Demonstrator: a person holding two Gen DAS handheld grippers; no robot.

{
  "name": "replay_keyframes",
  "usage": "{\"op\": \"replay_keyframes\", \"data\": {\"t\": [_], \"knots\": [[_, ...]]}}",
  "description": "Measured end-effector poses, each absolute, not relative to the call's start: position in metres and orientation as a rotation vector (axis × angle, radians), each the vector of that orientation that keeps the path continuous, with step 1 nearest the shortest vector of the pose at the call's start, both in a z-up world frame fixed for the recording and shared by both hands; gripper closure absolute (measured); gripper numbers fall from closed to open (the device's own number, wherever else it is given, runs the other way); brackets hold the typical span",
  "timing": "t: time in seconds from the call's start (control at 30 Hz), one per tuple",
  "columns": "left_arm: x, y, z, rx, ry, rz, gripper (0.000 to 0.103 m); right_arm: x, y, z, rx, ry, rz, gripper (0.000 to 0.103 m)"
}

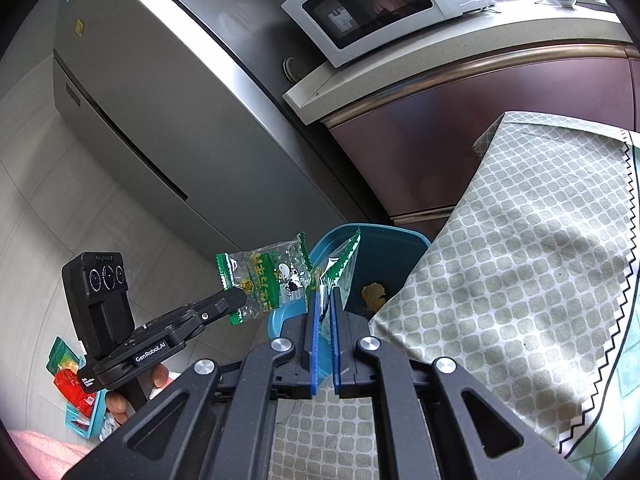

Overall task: Collect trash
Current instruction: 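Carry both packets to the teal bin and open both grippers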

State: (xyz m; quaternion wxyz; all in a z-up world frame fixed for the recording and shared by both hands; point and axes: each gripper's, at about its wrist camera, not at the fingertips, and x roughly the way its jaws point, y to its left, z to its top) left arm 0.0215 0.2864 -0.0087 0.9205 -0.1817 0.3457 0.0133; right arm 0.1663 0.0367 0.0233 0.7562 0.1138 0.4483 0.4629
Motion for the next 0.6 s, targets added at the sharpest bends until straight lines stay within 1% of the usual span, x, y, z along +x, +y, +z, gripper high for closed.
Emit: {"op": "replay_keyframes", "data": {"t": [0.6], "knots": [[0.029,0.288,-0.020,-0.375,0.736,0.056,0.097,0.171,0.062,0.014,0.213,1.014,0.997,0.099]]}}
